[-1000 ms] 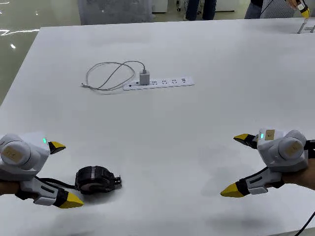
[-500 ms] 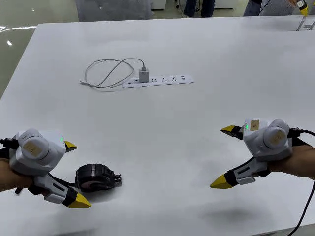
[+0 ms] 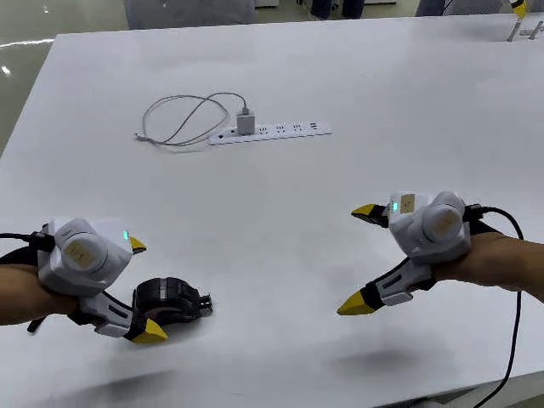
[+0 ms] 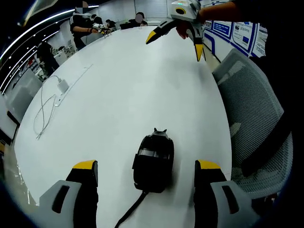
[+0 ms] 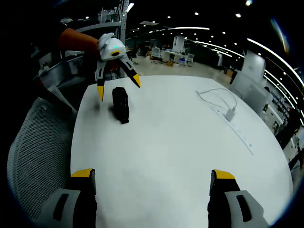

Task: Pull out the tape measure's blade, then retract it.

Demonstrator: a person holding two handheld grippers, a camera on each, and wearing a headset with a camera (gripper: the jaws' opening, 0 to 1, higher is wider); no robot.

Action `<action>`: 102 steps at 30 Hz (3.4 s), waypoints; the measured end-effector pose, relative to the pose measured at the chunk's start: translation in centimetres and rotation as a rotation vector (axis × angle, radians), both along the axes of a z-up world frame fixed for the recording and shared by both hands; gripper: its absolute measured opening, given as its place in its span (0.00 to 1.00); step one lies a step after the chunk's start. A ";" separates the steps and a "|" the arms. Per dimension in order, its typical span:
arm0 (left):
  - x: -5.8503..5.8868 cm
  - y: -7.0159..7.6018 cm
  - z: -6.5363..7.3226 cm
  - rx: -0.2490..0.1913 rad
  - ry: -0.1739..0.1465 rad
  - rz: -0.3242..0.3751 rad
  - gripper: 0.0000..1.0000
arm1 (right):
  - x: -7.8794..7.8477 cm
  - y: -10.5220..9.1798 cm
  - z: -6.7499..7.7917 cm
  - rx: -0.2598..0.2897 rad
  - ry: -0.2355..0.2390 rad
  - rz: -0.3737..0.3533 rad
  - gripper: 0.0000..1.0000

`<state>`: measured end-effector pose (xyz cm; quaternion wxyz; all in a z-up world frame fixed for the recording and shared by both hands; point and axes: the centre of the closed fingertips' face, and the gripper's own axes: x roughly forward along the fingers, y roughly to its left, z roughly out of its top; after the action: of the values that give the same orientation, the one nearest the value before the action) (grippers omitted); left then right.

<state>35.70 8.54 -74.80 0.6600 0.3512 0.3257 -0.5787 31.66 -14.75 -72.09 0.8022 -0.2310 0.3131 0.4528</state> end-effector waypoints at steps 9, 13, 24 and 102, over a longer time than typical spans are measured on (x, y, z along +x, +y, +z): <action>-0.6 -1.3 0.1 -0.001 0.012 -0.020 0.68 | 0.8 2.3 -0.2 0.015 -0.002 0.041 0.99; -1.2 -1.3 -0.2 0.015 0.039 -0.039 0.58 | 0.7 3.6 -0.4 0.029 0.005 0.058 0.99; -1.2 -0.8 -0.6 0.050 0.037 -0.060 0.40 | 0.8 6.3 -0.7 0.051 0.007 0.104 0.99; -1.0 -1.5 -1.2 0.025 0.001 -0.106 0.28 | 1.7 19.5 -8.3 -0.039 0.092 0.384 0.12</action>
<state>34.71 7.09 -75.97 0.6236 0.3760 0.3143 -0.6090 33.38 4.75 -80.36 0.6813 -0.2811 0.3086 0.6013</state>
